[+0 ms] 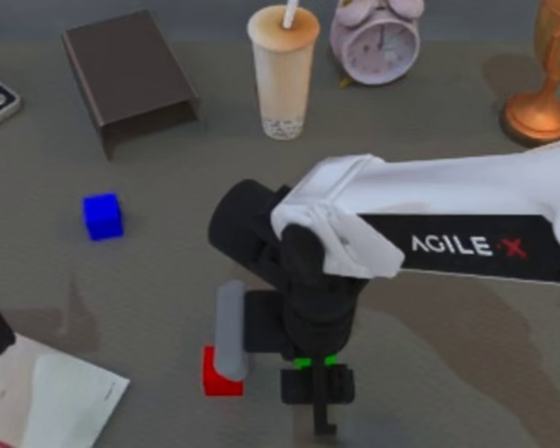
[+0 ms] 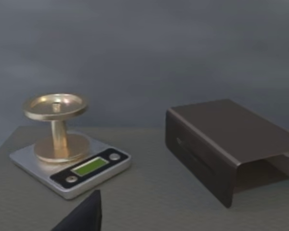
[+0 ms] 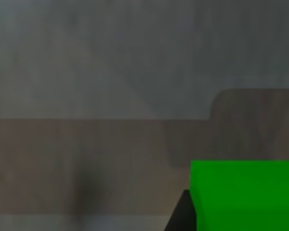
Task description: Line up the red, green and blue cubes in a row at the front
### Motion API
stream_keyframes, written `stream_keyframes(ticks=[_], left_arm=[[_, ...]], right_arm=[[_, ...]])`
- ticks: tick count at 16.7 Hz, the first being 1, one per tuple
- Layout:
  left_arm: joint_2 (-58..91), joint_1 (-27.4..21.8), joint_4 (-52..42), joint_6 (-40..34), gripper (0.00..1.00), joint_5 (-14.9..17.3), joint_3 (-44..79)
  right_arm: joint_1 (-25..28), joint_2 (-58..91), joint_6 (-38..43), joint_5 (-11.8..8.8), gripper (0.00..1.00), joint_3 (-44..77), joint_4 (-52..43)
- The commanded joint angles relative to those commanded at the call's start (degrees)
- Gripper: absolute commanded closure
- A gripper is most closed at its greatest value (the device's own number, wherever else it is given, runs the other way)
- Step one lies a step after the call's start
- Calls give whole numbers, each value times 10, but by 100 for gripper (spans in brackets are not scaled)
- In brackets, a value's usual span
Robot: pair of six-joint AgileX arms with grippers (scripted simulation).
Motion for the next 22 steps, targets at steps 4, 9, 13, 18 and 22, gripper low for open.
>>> stream_keyframes(ticks=[4, 9, 13, 18, 22], left_arm=[[0, 0, 0, 0, 0, 0, 0], [0, 0, 0, 0, 0, 0, 0], [0, 0, 0, 0, 0, 0, 0], [0, 0, 0, 0, 0, 0, 0], [0, 0, 0, 0, 0, 0, 0]], right_arm=[[0, 0, 0, 0, 62, 0, 0], [0, 0, 0, 0, 25, 0, 0], [0, 0, 0, 0, 0, 0, 0], [0, 0, 0, 0, 0, 0, 0], [0, -1, 0, 0, 0, 2, -2]])
